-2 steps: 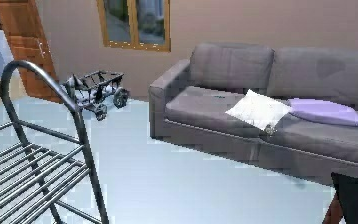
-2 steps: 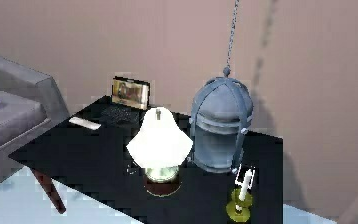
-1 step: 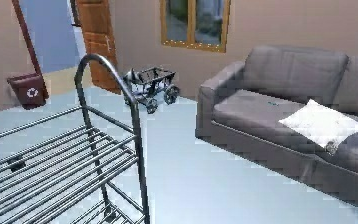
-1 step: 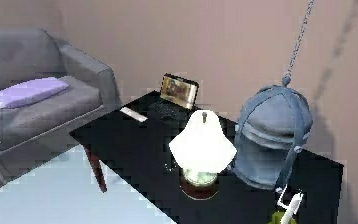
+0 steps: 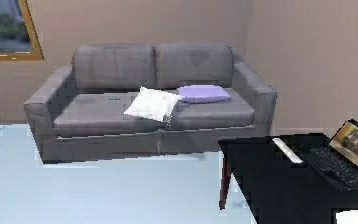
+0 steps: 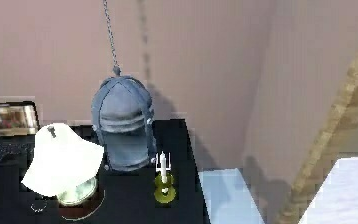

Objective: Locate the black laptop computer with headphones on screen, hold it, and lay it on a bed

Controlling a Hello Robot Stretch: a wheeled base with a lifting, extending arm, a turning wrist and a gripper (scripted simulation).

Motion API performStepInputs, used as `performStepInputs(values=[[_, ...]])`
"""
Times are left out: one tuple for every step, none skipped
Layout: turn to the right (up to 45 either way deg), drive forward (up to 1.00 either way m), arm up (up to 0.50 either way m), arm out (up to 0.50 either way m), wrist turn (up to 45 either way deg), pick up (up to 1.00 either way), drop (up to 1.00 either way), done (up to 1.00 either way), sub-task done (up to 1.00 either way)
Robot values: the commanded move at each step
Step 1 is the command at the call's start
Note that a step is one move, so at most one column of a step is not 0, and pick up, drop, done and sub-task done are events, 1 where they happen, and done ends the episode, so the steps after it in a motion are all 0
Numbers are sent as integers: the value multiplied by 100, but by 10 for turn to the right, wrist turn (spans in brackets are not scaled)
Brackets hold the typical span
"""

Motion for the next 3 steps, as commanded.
performStepInputs(values=[[90,0,0,0,0,0,0,0,0],[0,45,0,0,0,0,0,0,0],[-360,0,0,0,0,0,0,0,0]])
